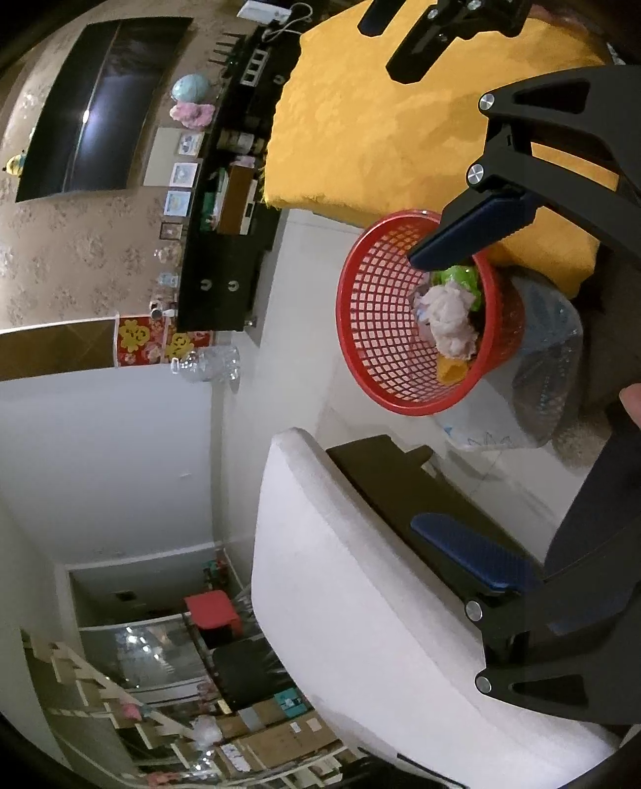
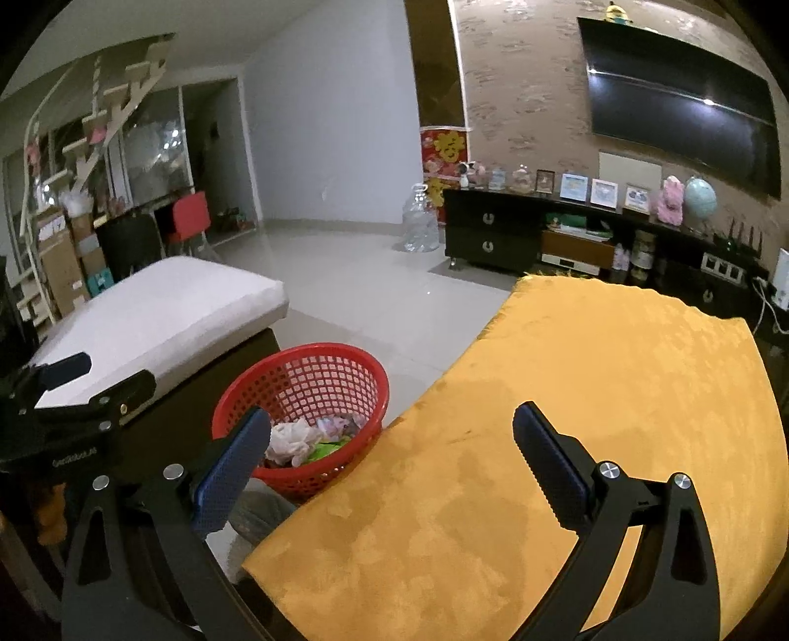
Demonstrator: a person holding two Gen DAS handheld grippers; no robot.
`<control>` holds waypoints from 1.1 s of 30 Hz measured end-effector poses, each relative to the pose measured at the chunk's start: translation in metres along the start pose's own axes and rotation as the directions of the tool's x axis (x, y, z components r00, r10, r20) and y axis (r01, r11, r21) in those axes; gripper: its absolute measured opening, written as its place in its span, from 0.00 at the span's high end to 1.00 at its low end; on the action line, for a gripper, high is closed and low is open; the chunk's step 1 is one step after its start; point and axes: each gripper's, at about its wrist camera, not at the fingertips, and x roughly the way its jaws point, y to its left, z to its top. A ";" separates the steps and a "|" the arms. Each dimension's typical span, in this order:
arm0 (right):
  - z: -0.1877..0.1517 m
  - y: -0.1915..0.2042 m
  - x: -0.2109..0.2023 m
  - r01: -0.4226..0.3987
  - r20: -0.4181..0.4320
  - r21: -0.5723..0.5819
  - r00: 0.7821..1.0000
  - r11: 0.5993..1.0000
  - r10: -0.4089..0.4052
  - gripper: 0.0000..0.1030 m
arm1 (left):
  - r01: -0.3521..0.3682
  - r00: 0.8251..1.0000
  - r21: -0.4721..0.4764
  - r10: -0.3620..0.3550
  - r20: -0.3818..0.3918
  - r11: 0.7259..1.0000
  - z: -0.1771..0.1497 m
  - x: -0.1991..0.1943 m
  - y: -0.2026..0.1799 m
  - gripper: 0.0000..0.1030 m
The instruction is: Collect trash
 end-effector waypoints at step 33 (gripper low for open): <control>-0.007 0.014 -0.003 -0.048 -0.001 -0.025 0.999 0.999 0.048 0.07 | 0.005 1.000 -0.013 -0.005 0.003 1.000 -0.007 -0.014 0.000 0.08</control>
